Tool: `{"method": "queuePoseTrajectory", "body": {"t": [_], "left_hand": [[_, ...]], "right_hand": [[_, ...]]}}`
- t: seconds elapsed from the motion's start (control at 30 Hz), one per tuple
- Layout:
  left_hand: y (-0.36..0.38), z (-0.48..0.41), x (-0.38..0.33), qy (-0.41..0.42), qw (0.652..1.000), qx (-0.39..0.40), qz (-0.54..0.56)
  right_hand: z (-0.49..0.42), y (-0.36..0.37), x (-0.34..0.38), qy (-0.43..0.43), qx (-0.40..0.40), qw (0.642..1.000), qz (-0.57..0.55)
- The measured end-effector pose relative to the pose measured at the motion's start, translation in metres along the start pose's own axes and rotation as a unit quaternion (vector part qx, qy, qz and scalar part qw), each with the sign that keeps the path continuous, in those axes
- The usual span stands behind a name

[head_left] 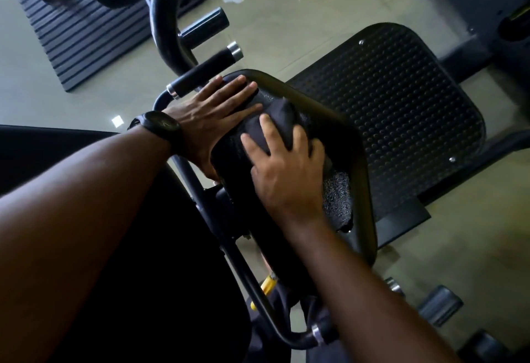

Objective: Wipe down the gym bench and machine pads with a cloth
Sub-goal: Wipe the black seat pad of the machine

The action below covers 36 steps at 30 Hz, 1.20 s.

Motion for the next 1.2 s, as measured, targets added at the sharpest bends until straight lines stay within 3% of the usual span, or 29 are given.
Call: {"method": "queuePoseTrajectory", "body": {"t": [0.07, 0.13, 0.2, 0.23, 0.33, 0.43, 0.53, 0.6, 0.7, 0.77, 0.93, 1.1, 1.2], "left_hand": [[0.03, -0.005, 0.001, 0.001, 0.999, 0.042, -0.016], [0.041, -0.005, 0.005, -0.008, 0.998, 0.057, -0.011], [0.039, -0.007, 0.01, -0.018, 0.998, 0.051, -0.012], [0.038, -0.006, 0.01, -0.019, 0.999, 0.049, -0.002], [0.04, -0.006, 0.01, -0.019, 0.999, 0.041, -0.001], [0.039, -0.005, 0.012, -0.02, 0.999, 0.035, 0.01], [0.042, -0.006, 0.013, -0.016, 0.999, 0.03, 0.002], [0.042, -0.006, 0.013, -0.016, 0.999, 0.034, 0.003], [0.043, -0.004, 0.012, -0.012, 0.999, 0.033, -0.005], [0.043, -0.005, 0.012, -0.012, 0.999, 0.036, -0.012], [0.041, -0.004, 0.009, 0.006, 0.998, 0.04, -0.046], [0.038, 0.0, 0.002, 0.015, 0.996, 0.07, -0.057], [0.027, -0.002, 0.0, -0.008, 0.998, 0.058, 0.013]], "right_hand": [[-0.011, 0.005, -0.006, -0.077, 0.016, 0.996, 0.032], [-0.034, 0.001, -0.048, 0.021, 0.011, 0.999, 0.031], [-0.016, -0.009, -0.075, 0.184, 0.014, 0.983, 0.017], [0.0, -0.013, -0.071, 0.223, 0.01, 0.974, 0.041], [0.02, -0.01, -0.029, 0.183, 0.013, 0.982, 0.043], [0.002, 0.006, 0.006, 0.07, 0.026, 0.996, 0.04], [-0.037, 0.017, -0.004, 0.011, 0.044, 0.998, 0.04], [-0.058, 0.019, -0.028, 0.034, 0.06, 0.997, 0.043], [-0.063, 0.021, -0.068, 0.159, 0.087, 0.982, 0.045], [-0.049, 0.01, -0.07, 0.207, 0.053, 0.975, 0.056], [0.03, -0.007, -0.004, 0.119, -0.004, 0.992, 0.044], [0.009, 0.007, -0.004, -0.02, 0.033, 0.999, 0.033], [0.006, -0.002, -0.038, 0.025, 0.044, 0.998, 0.042]]}}
Point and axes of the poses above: each hand's wrist, its own z-axis away from the middle knuckle, its own y-axis out of the palm, x = y × z, the point moved 10 cm from there along -z, towards the middle knuckle, and after that the axes turned 11 degrees about -x, right-handed, at the moved point
